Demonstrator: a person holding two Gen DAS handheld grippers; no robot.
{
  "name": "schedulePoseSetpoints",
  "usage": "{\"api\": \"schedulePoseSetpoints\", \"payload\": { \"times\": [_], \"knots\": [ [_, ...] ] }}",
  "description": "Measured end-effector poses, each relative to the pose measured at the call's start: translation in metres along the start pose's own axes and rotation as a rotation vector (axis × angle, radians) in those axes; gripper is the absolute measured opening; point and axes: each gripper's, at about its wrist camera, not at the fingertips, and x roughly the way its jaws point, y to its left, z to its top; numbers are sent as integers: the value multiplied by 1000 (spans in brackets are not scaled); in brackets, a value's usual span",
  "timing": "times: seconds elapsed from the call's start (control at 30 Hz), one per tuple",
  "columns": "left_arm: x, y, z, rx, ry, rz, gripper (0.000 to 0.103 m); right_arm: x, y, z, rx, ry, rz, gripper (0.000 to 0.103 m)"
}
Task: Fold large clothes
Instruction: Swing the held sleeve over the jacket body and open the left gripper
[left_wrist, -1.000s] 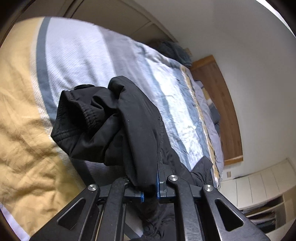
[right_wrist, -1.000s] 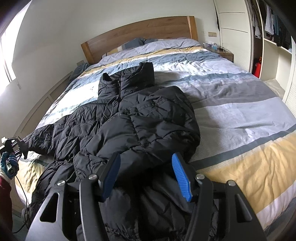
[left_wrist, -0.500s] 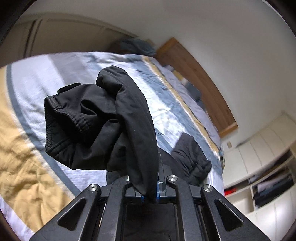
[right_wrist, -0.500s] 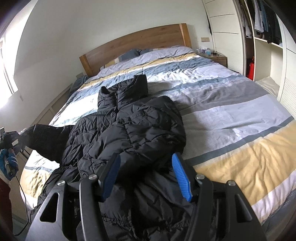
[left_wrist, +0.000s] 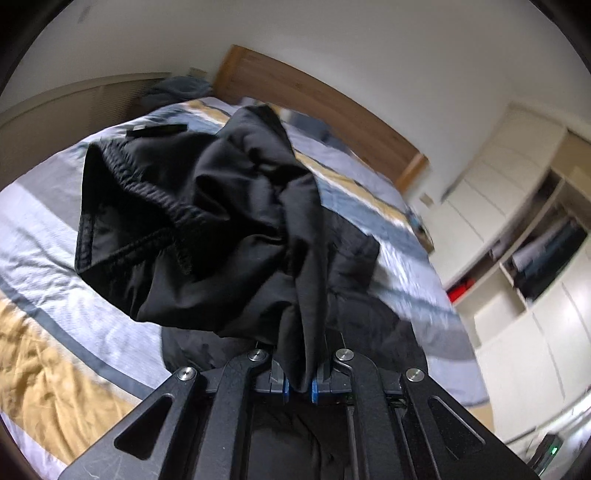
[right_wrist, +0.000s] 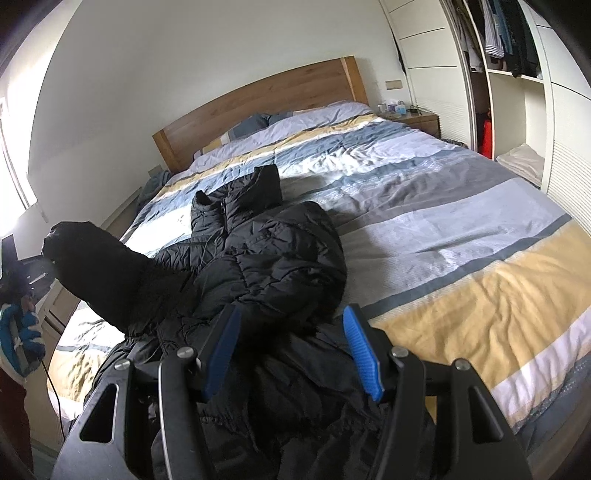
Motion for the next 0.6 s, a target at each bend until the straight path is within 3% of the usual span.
{"api": "schedulePoseSetpoints", "payload": {
  "times": [0.2,0.6],
  "knots": [
    [20,-31,-30,97,80,-11,7,-9,-4,-6,9,-4,1,57],
    [61,-59,-90,261,232,55,7,-14,-11,-15,21,8,4,57]
  ]
}}
